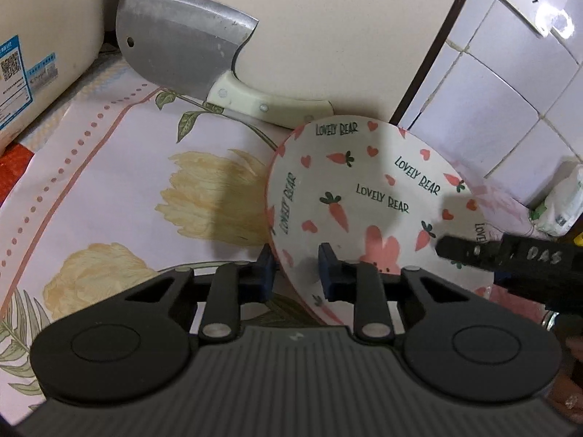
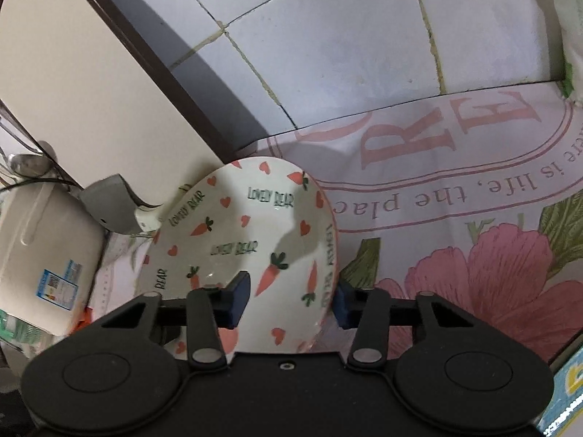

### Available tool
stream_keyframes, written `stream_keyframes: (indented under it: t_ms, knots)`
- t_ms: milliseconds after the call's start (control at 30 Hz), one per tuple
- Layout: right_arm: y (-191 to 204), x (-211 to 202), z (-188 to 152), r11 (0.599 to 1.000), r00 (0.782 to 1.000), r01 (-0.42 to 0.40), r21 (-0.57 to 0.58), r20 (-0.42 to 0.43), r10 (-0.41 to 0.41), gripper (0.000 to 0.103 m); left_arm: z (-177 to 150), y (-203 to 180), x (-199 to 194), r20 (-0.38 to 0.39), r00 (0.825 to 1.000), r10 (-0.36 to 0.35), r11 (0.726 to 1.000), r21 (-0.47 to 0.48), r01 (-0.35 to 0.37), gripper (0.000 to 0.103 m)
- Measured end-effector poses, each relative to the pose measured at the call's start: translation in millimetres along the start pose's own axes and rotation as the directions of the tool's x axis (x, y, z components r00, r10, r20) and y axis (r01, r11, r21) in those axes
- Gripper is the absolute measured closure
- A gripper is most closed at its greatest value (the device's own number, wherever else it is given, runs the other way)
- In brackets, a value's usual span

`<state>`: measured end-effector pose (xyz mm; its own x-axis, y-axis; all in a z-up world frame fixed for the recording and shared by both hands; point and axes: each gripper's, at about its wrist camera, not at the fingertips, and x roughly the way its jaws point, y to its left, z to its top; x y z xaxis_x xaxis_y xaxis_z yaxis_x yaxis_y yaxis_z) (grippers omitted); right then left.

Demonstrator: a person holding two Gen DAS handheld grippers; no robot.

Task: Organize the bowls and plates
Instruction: 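Lift the bunny plate with both grippers toward the plate stack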

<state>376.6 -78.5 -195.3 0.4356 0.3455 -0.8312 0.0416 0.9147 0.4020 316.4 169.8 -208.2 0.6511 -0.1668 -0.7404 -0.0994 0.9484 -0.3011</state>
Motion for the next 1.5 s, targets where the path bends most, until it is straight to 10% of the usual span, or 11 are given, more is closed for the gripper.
stream_keyframes:
  t_ms: [867,1500]
  knots:
    - [10.3,-55.2,-34.3,0.986,0.999,-0.046,-0.159,0.014,0.048,0.082,-27.5,-9.9,-56.7,-0.023,0.998,0.062,0.998,-0.021,-0.062,0.08]
    - [-4.0,-191.8,-62.5,0.983,0.981,-0.081,-0.163,0.164,0.108,0.082,-42.8,-87.5,-169.0,0.063,0.998,-0.01,0.99,0.143,0.001,0.08]
